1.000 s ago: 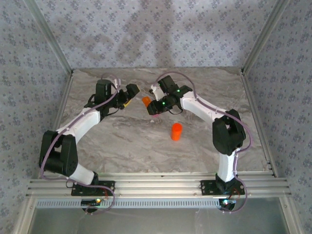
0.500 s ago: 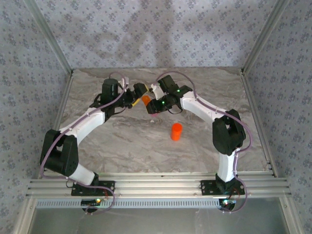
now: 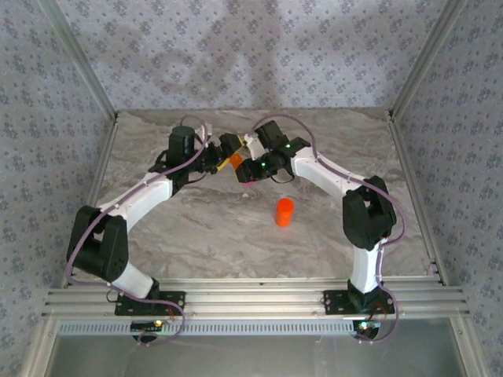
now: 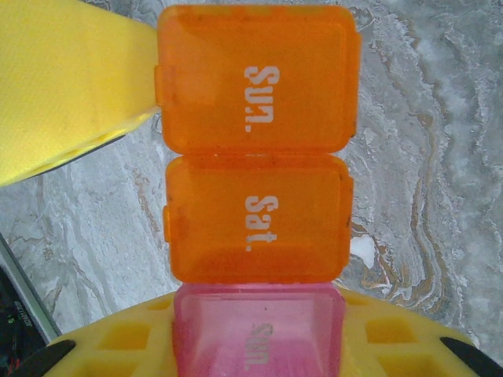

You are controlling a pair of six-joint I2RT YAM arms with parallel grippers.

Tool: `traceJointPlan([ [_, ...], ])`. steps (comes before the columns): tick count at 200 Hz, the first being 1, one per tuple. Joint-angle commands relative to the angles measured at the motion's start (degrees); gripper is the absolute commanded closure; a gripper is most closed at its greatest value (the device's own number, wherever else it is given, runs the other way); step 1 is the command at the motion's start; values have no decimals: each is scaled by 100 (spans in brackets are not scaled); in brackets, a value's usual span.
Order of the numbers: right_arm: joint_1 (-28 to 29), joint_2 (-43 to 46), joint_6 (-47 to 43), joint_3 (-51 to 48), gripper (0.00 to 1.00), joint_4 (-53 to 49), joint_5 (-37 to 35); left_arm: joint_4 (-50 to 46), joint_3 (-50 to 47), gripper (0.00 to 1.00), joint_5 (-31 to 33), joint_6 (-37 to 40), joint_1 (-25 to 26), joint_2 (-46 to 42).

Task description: Sort the pills into containers

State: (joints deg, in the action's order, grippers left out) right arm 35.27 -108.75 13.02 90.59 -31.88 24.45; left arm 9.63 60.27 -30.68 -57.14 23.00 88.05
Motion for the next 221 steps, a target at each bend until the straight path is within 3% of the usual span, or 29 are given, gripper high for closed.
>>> traceJointPlan([
  [1, 37, -6, 43, 113, 79, 64, 139, 219, 187, 1, -79, -84, 81, 38],
  [221, -54, -251, 234, -1, 80, 218, 165, 508, 530, 1, -176, -482, 292, 42],
])
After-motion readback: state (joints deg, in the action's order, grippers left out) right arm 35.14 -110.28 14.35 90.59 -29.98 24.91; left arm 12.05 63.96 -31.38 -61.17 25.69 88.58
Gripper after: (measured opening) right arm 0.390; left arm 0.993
